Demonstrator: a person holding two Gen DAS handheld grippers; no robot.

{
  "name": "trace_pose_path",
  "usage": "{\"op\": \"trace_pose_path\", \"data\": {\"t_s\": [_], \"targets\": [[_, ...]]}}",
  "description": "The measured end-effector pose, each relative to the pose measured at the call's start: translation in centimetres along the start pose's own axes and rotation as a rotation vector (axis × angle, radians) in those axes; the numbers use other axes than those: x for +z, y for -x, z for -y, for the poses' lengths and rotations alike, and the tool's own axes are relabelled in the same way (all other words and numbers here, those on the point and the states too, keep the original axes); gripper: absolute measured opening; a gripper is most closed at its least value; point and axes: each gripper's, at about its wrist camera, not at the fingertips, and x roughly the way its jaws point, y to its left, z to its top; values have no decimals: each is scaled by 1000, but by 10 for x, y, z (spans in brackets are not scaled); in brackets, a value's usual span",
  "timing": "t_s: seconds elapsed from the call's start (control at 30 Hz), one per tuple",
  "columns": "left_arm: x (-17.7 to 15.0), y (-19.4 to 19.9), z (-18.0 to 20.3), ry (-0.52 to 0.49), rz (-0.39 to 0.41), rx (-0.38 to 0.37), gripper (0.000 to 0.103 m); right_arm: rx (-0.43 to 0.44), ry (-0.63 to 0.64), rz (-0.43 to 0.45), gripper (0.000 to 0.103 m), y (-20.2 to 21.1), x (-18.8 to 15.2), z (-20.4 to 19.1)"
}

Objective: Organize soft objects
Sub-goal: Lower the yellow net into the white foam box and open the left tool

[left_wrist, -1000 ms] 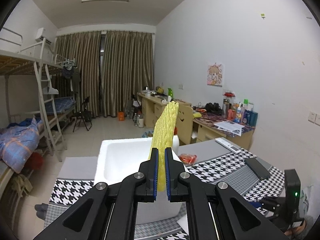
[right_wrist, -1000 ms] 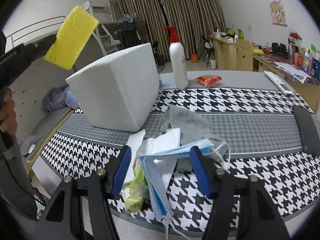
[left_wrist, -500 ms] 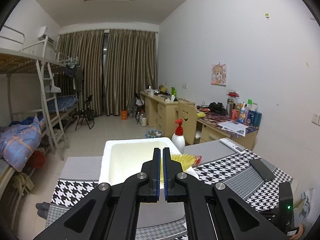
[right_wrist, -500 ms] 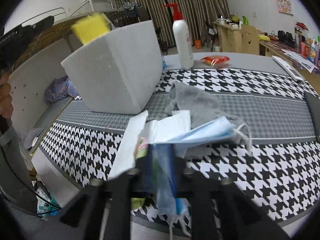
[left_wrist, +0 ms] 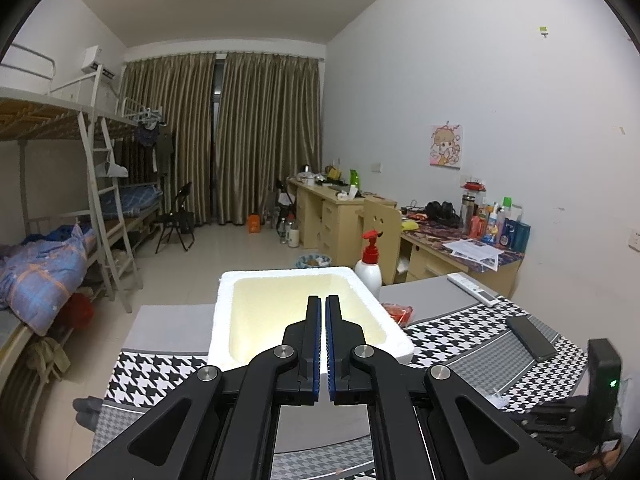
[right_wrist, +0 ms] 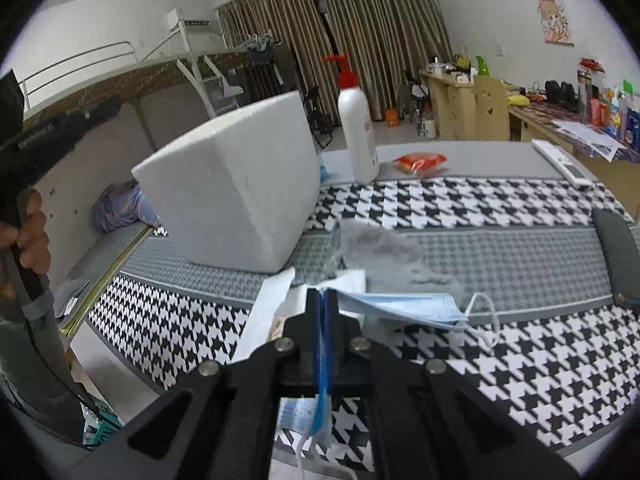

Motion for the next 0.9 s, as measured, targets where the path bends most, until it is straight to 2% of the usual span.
{"op": "trace_pose_path", "data": {"t_s": [0.3,0.83,0.87,0.9], "targets": [[3,-15,-6,-10,-21,37,2,-15,33,115,3,32,25,-7],[-1,-36,-15,-9,-58,93,2,-12,98,207,3,49,56,-22],[0,-37,-16,-12,-60,102,5,-10,103,210,3,49,58,-23],[0,-37,-18,-12,-64,103,15,-10,107,215,3,49,60,-23]]}}
